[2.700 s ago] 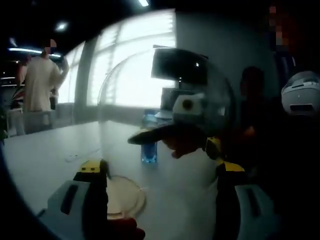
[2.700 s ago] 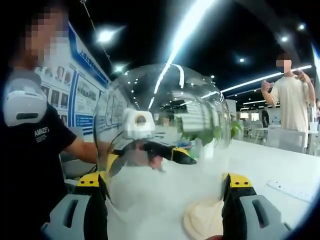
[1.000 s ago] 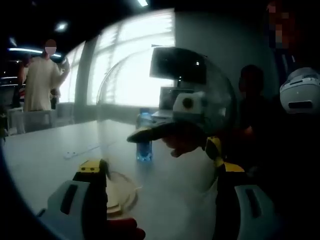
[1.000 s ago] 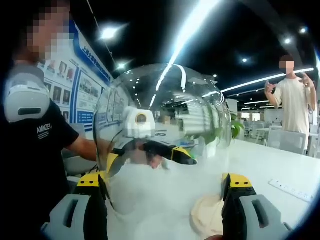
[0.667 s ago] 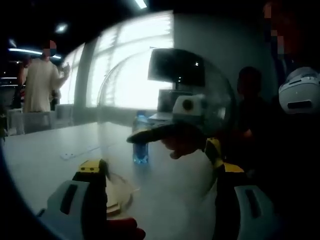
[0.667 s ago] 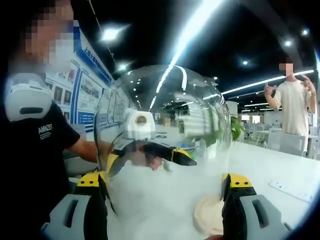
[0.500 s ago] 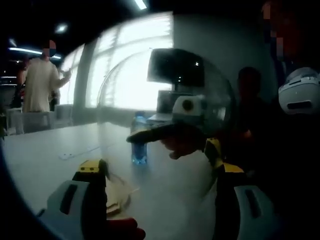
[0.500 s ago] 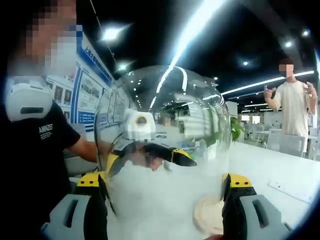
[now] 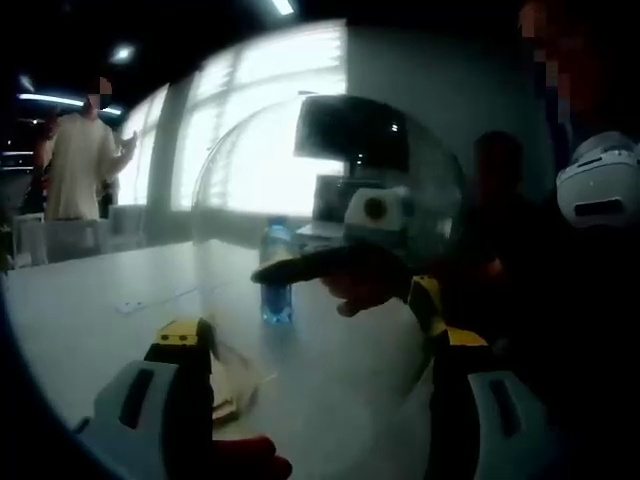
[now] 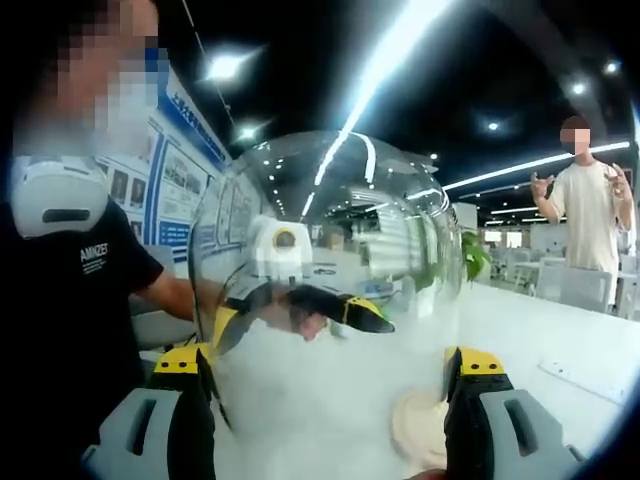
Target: Open the cover put in the Mizone put the cover back on
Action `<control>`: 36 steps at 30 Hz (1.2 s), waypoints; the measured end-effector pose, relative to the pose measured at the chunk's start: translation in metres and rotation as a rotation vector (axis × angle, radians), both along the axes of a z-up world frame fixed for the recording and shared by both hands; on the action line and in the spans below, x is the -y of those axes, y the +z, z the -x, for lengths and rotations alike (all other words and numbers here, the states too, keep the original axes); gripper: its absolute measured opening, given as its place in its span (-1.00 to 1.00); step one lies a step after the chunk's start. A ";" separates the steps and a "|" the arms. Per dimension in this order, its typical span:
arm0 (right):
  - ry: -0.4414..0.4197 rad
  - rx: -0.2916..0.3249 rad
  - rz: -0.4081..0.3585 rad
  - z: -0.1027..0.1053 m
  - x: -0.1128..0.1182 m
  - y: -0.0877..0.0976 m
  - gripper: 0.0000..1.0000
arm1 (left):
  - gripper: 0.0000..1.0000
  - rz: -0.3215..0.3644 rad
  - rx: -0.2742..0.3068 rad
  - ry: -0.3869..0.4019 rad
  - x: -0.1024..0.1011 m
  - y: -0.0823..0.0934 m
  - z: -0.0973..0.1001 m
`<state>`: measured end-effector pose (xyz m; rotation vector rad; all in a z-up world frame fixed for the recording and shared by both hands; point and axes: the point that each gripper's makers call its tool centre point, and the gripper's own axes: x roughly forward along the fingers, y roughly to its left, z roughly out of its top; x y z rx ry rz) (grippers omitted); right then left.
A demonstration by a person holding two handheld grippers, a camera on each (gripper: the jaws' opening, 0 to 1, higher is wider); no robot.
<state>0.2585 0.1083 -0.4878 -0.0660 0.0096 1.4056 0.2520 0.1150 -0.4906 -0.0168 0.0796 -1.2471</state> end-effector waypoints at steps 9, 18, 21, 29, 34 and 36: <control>0.010 -0.021 -0.001 0.003 -0.006 -0.006 0.80 | 0.54 -0.002 -0.017 0.011 -0.006 -0.005 0.003; 0.014 -0.029 -0.014 0.005 -0.008 -0.002 0.80 | 0.54 0.003 -0.023 0.016 -0.013 0.000 0.003; 0.014 -0.029 -0.010 0.006 -0.009 -0.003 0.80 | 0.54 -0.005 -0.024 0.016 -0.014 -0.001 0.003; 0.015 -0.055 -0.016 0.004 -0.010 -0.008 0.80 | 0.54 -0.006 -0.046 0.018 -0.017 -0.005 0.001; 0.014 -0.061 -0.019 0.003 -0.009 -0.010 0.80 | 0.54 -0.010 -0.044 0.018 -0.016 -0.006 0.000; 0.013 -0.067 -0.017 0.003 -0.009 -0.014 0.80 | 0.54 -0.008 -0.039 0.019 -0.015 -0.008 -0.001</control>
